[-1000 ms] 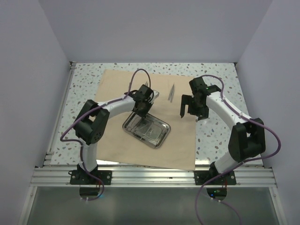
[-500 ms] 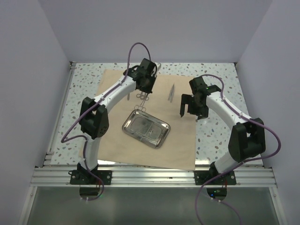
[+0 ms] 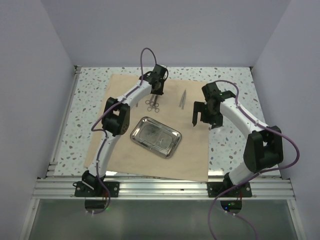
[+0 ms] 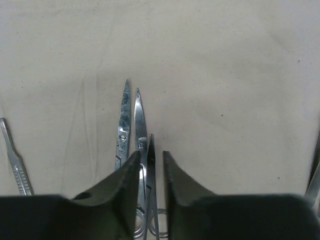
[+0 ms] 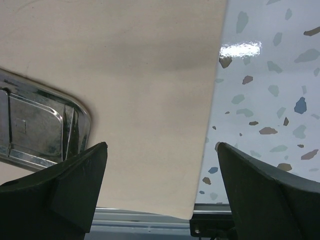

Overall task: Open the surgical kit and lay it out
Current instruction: Place the medical item in the surgical kit, then pick up the medical item from the container.

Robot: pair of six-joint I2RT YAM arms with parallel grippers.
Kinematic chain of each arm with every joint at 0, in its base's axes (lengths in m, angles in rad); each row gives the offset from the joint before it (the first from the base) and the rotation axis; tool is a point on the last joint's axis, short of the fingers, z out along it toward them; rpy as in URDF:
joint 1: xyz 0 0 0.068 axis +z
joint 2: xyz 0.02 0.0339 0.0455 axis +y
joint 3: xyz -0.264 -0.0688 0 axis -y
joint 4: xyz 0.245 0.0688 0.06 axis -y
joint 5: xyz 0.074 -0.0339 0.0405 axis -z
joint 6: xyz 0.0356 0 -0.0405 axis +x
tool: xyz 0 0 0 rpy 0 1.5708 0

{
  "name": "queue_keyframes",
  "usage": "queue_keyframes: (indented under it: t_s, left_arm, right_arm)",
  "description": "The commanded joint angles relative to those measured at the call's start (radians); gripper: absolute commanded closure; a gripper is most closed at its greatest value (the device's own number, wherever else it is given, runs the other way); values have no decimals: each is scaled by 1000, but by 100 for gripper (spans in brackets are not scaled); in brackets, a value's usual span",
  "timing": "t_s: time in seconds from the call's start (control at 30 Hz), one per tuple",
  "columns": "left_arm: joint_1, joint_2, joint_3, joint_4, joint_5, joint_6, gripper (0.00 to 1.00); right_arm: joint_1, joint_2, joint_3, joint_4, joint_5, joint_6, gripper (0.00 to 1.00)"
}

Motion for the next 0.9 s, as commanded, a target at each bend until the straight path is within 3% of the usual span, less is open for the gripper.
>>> queue_keyframes:
  t_s: [0.0, 0.03, 0.13, 0.3, 0.53, 0.63, 0.87]
  left_arm:
    - [4, -22, 44, 96, -62, -42, 64]
    - [4, -39, 29, 115, -67, -39, 45]
    - [3, -128, -45, 125, -45, 2, 32]
    - [-6, -381, -322, 126, 48, 161, 34]
    - [-34, -721, -878, 134, 169, 270, 41]
    - [-35, -783, -992, 128, 185, 254, 45]
    - [-63, -812, -1082, 122, 272, 220, 49]
  right_arm:
    - [1, -23, 18, -28, 9, -16, 4]
    - [2, -21, 18, -28, 9, -14, 4]
    - [2, -18, 15, -20, 6, -8, 4]
    - [2, -3, 6, 9, -12, 7, 4]
    - [4, 14, -15, 68, -32, 26, 5]
    - [4, 17, -20, 73, -32, 27, 5]
    - [4, 6, -26, 70, -32, 18, 5]
